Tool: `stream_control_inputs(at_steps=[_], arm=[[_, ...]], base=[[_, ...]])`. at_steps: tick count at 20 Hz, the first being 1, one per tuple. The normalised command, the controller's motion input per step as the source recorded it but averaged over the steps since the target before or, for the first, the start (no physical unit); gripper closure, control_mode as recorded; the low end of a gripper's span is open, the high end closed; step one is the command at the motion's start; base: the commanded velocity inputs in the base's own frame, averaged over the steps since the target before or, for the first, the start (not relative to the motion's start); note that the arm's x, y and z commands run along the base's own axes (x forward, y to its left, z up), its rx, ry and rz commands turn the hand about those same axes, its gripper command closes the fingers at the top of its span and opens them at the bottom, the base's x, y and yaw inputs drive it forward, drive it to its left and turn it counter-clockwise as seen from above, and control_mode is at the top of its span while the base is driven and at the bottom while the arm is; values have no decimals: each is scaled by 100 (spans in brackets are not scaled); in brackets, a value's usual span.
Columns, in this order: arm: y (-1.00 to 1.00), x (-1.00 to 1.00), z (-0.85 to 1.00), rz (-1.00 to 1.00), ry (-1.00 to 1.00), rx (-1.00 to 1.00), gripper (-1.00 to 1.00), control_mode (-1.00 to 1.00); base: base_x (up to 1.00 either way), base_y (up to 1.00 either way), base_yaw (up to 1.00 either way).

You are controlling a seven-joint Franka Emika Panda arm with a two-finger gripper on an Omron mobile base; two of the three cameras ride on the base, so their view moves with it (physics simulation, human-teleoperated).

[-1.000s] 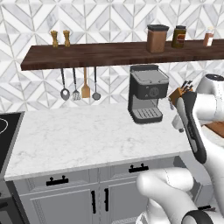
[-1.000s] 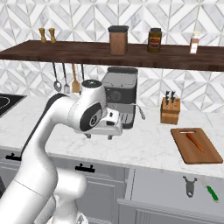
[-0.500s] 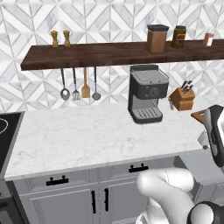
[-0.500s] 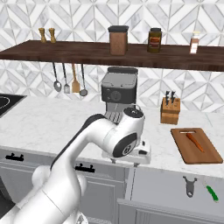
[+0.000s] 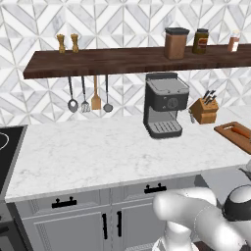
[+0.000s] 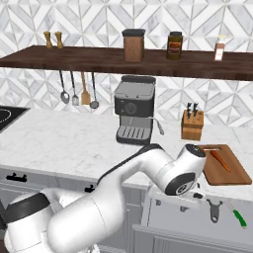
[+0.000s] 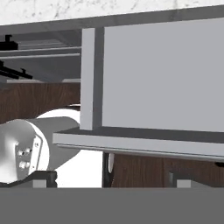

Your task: Place the appropriate cutting tool for cutting the carrot skin on the cutting board.

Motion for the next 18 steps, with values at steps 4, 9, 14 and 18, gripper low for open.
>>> stream_control_inputs(at_steps=[4, 9, 14, 18], arm=[[-96, 4, -35, 0, 2, 6, -100, -100], [-74, 5, -45, 0, 0, 0, -100, -100], [-46, 18, -41, 1, 2, 0, -100, -100], [-29, 31, -27, 5, 1, 2, -100, -100]], base=[[0, 0, 0], [0, 0, 0], [0, 0, 0], [0, 0, 0]])
